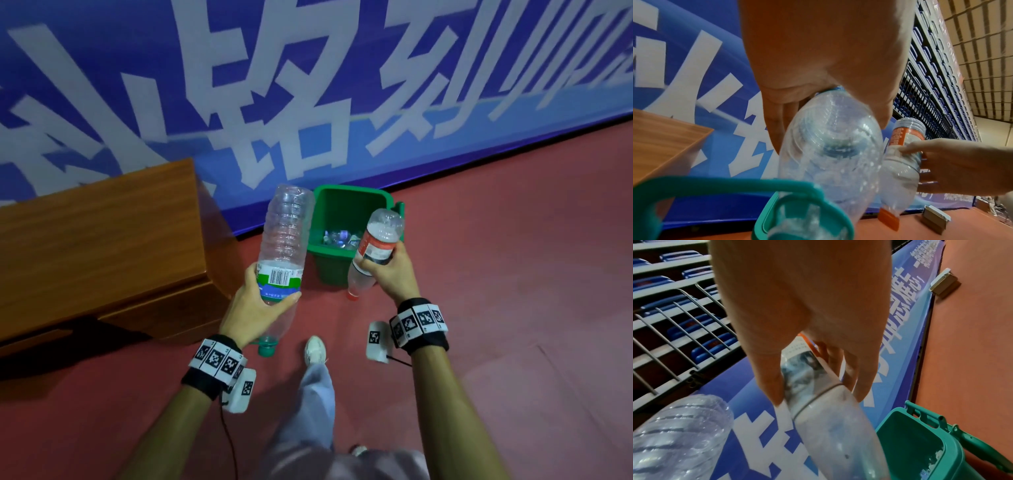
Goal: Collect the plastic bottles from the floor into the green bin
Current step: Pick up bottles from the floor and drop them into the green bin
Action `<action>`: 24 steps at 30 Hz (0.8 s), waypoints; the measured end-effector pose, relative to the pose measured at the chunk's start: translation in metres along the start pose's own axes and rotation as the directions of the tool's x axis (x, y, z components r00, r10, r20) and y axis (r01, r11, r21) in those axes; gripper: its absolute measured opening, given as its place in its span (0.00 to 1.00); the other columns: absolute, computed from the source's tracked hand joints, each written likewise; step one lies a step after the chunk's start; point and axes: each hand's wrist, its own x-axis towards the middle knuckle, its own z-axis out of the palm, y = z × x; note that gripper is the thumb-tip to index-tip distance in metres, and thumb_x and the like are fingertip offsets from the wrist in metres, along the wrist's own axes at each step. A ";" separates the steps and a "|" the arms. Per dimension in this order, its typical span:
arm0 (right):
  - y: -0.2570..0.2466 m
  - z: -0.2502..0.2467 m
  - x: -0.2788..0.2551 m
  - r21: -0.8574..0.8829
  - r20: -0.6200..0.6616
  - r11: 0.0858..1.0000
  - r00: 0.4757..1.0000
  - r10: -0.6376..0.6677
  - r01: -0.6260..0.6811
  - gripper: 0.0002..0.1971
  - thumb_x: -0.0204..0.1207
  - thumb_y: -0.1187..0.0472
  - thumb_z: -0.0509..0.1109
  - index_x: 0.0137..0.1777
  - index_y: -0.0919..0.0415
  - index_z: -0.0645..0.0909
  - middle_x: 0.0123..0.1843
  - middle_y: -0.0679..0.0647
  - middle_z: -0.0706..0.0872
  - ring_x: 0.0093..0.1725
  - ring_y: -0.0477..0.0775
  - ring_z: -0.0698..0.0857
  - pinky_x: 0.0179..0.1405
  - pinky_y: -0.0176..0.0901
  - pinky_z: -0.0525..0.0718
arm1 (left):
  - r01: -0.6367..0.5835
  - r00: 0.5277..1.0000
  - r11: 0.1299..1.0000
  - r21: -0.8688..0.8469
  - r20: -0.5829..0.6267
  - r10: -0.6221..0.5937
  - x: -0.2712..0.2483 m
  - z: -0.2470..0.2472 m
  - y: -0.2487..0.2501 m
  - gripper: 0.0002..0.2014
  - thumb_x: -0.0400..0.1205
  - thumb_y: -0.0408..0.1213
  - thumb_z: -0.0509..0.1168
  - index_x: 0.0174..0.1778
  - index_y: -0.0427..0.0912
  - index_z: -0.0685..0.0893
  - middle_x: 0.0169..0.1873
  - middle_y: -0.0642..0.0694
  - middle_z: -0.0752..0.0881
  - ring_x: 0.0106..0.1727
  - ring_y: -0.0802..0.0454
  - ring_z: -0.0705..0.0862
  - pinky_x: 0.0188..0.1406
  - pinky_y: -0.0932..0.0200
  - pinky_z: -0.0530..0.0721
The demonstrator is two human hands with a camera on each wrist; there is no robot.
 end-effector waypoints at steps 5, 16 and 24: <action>0.004 0.005 0.107 -0.097 -0.059 0.992 0.996 0.072 -0.078 0.39 0.55 0.60 0.87 0.67 0.53 0.74 0.56 0.50 0.90 0.52 0.50 0.91 0.57 0.61 0.91 | -0.008 0.998 0.997 0.078 0.067 0.003 0.133 0.015 -0.006 0.40 0.60 0.63 0.83 0.61 0.55 0.70 0.53 0.58 0.87 0.52 0.58 0.88 0.52 0.52 0.89; 0.032 -0.006 0.238 0.009 -0.249 0.969 0.938 0.240 -0.246 0.33 0.63 0.48 0.88 0.65 0.56 0.79 0.55 0.50 0.91 0.53 0.48 0.91 0.54 0.48 0.90 | -0.035 0.949 0.953 0.302 0.308 -0.063 0.357 0.082 0.007 0.47 0.55 0.71 0.79 0.63 0.52 0.68 0.58 0.52 0.85 0.56 0.48 0.87 0.55 0.49 0.88; 0.090 0.014 0.342 -0.007 -0.102 0.842 0.838 0.536 -0.539 0.17 0.72 0.46 0.83 0.52 0.56 0.87 0.48 0.54 0.92 0.44 0.52 0.90 0.53 0.54 0.90 | 0.119 0.898 0.859 0.498 0.316 -0.308 0.426 0.126 -0.029 0.40 0.63 0.73 0.73 0.58 0.50 0.67 0.53 0.48 0.85 0.49 0.44 0.87 0.51 0.47 0.89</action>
